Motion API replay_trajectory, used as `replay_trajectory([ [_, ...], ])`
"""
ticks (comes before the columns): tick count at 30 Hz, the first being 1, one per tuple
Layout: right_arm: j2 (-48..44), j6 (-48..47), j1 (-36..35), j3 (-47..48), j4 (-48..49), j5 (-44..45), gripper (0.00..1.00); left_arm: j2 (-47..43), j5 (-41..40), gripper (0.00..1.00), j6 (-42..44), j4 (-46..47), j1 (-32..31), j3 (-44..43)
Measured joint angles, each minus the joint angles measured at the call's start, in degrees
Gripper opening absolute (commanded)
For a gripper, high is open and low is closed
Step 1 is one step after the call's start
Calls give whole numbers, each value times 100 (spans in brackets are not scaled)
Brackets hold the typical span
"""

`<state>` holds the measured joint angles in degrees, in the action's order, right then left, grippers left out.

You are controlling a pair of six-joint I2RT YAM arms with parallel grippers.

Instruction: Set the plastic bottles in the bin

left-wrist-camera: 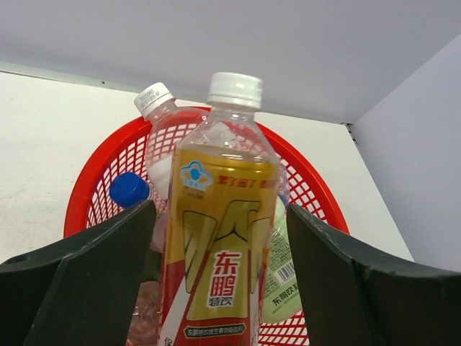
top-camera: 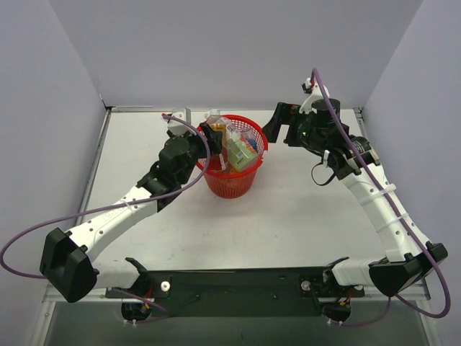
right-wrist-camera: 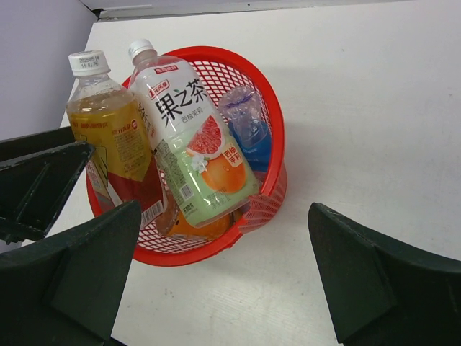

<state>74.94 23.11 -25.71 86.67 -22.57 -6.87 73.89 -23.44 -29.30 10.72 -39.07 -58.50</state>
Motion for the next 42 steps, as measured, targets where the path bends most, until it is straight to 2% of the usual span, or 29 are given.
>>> replay_trajectory([
  [5,0,0,-76,0,0,2,94,-203,11,83,131,24,0,24],
  [10,0,2,-151,-2,0,4,94,-407,-2,77,195,-55,7,55],
  [17,0,7,-203,0,0,46,94,-647,-175,78,310,-595,7,52],
  [19,0,9,-221,0,0,46,94,-726,-188,82,352,-844,13,24],
  [21,0,28,-251,0,-2,57,94,-780,-188,94,407,-1252,15,-118],
  [31,-48,249,-284,2,-260,111,95,-1038,-24,97,535,-3327,20,-1410],
  [42,-1180,584,-284,-544,-400,260,96,-1635,0,97,577,-5069,22,-1587],
])
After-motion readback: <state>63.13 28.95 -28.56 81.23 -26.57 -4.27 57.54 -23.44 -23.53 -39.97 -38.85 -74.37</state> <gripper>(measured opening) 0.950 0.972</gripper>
